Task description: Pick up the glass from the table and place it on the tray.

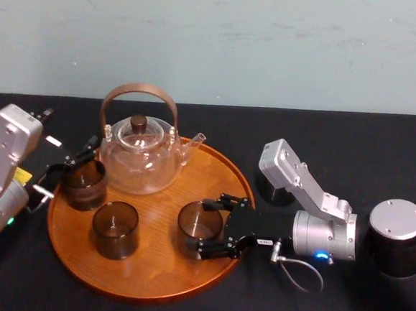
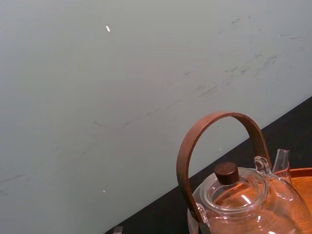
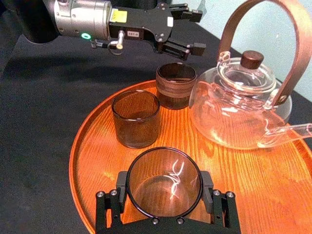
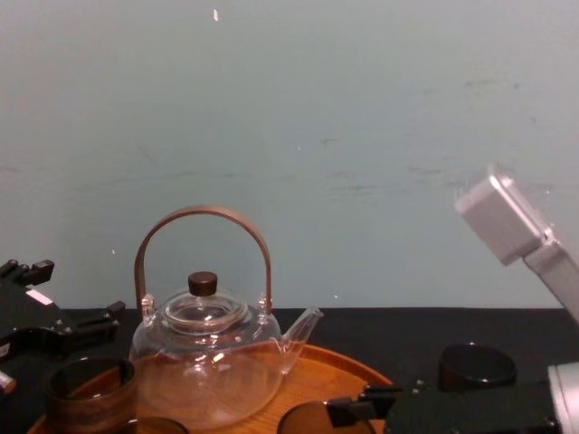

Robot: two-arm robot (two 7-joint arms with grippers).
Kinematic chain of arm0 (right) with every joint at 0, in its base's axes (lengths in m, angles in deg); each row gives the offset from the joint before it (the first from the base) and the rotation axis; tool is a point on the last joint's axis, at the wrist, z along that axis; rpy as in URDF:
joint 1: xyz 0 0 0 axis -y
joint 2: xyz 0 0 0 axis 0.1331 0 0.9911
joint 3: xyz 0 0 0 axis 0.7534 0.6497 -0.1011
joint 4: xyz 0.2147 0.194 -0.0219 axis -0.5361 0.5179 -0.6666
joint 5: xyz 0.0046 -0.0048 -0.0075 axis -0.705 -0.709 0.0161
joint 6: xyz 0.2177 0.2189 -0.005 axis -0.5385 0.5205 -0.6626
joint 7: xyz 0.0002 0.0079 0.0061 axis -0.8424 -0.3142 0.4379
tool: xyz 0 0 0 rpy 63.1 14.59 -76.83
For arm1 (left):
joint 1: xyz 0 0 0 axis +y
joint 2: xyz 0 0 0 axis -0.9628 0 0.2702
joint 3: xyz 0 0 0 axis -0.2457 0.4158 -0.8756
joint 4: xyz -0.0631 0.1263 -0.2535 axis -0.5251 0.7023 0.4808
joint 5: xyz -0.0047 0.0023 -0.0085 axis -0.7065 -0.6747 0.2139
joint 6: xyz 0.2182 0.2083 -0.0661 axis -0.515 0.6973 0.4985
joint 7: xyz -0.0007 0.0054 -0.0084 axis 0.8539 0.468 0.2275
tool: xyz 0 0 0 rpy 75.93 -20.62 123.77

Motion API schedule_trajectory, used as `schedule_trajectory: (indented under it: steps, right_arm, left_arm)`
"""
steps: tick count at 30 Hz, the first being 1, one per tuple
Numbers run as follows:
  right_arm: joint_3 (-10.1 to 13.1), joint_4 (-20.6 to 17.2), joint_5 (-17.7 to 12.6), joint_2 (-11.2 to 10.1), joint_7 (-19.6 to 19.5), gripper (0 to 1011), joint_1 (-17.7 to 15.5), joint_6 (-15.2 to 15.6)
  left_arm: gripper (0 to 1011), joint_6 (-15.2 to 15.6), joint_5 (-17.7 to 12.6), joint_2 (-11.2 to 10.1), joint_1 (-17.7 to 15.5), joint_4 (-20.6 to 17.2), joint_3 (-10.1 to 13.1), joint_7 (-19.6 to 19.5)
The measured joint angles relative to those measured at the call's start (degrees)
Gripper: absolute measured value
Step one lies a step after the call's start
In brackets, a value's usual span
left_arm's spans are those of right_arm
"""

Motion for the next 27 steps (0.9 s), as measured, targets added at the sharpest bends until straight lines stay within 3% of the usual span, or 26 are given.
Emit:
schedule_trajectory:
  steps: [27]
  right_arm:
    - [-0.05,1.27,0.99,0.8,-0.62,926,-0.06,0.31]
  left_arm:
    - [1001,0.0,0.0,0.0,0.0,0.0,0.0,0.0]
